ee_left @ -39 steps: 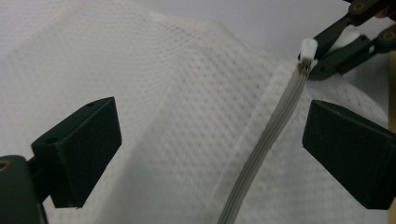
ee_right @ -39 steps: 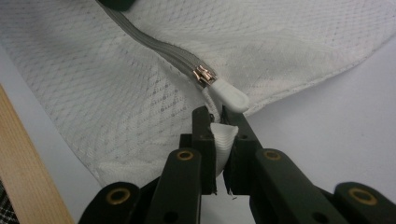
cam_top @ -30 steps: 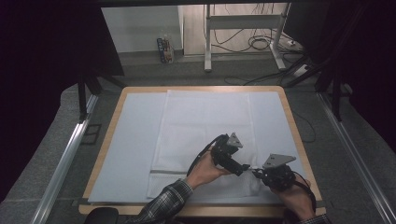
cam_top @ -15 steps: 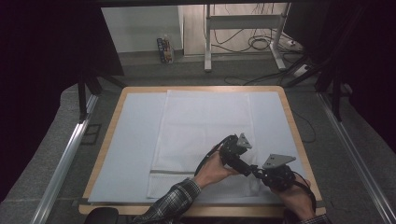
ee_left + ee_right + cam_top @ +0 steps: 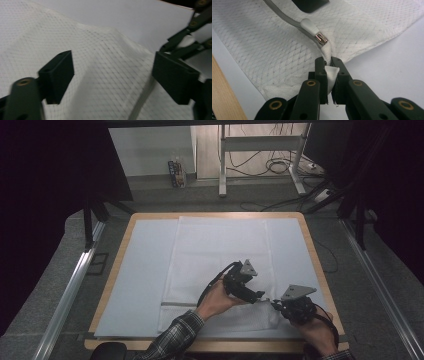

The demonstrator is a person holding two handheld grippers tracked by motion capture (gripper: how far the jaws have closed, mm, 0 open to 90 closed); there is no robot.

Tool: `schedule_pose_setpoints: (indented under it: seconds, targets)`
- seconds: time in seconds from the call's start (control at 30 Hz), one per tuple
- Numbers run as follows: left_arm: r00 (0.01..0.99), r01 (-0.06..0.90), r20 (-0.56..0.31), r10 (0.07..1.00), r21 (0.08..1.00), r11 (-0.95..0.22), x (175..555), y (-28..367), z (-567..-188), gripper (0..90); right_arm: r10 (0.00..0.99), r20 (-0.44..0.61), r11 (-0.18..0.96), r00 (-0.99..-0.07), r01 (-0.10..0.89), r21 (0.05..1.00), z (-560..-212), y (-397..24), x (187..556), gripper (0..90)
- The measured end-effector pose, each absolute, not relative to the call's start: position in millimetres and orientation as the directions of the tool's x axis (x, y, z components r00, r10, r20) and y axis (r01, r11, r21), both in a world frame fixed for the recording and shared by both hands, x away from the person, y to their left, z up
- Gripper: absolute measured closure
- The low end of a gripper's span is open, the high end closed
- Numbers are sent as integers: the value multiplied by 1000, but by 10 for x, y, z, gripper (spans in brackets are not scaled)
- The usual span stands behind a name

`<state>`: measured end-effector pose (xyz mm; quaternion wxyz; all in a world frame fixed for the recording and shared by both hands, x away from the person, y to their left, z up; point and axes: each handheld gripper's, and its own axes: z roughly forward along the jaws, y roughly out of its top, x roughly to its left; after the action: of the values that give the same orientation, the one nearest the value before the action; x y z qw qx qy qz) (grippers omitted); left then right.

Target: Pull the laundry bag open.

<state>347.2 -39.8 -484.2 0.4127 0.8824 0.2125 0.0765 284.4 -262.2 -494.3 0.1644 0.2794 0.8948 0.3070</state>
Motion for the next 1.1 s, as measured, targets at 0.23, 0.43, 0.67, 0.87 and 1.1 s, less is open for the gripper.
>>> schedule_pose_setpoints:
  seconds: [0.23,0.43,0.67,0.87,1.1]
  targets:
    - [912,330,-102,397,756,-564,3435,-308,-4859,501,583,-165,672,-796,358,648,-4930,-2614,2824,835]
    - [924,344,-169,342,756,-557,3397,-296,-4913,646,576,-193,688,-794,343,639,-4932,-2603,2817,835]
    - [920,389,-281,272,734,-557,3443,-334,-4969,746,560,-234,705,-795,308,639,-4923,-2592,2797,835]
    - [912,411,-329,246,721,-558,3462,-362,-4996,765,552,-256,712,-793,289,640,-4919,-2577,2779,834]
    - [897,441,-367,246,717,-540,3447,-413,-4998,766,547,-275,720,-791,277,637,-4919,-2567,2769,833]
